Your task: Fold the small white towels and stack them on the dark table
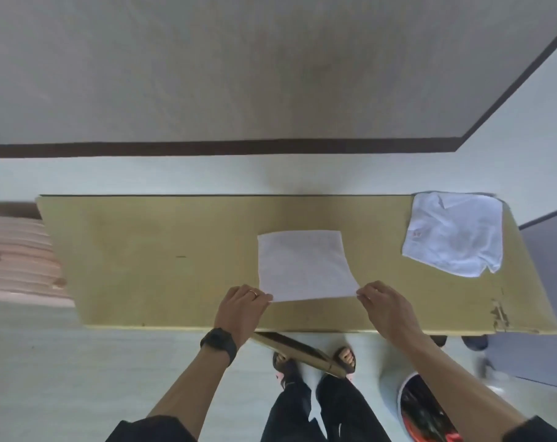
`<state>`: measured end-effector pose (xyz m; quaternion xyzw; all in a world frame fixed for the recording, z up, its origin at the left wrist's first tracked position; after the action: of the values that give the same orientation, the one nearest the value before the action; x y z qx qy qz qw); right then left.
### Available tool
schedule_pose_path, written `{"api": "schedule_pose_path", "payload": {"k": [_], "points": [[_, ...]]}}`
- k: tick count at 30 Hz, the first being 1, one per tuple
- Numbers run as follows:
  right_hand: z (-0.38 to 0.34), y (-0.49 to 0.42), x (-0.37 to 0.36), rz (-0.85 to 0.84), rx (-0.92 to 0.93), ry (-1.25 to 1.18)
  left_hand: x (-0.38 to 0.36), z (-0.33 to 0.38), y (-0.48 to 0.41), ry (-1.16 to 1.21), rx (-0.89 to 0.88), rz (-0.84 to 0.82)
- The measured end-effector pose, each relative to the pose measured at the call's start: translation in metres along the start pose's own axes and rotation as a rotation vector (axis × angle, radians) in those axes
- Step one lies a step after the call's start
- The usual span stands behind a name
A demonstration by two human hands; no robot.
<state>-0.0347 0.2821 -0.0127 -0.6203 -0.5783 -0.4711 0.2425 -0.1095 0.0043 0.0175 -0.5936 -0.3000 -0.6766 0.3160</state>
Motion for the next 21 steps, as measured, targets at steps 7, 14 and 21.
{"api": "schedule_pose_path", "payload": {"k": [7, 14, 21], "points": [[0.028, 0.075, -0.064, -0.183, -0.076, 0.005, -0.058, 0.023, 0.064, 0.031, -0.008, -0.193], [0.029, 0.056, -0.063, -0.153, -0.158, -0.156, -0.078, -0.01, 0.053, 0.33, 0.304, -0.316], [0.041, -0.023, -0.052, 0.068, -0.377, -0.542, -0.087, -0.069, -0.006, 0.722, 0.639, -0.212]]}}
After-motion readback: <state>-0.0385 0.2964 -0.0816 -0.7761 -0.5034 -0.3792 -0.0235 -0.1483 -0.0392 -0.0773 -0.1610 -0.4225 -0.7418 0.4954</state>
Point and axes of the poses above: each hand's wrist, its own y-axis away from the middle knuckle, its own x-axis out of the back of the hand, z = x × y, the point moved 10 cm from there along -y, towards the middle knuckle, and after that the axes turned 6 degrees about -y, right-handed, at the moved point
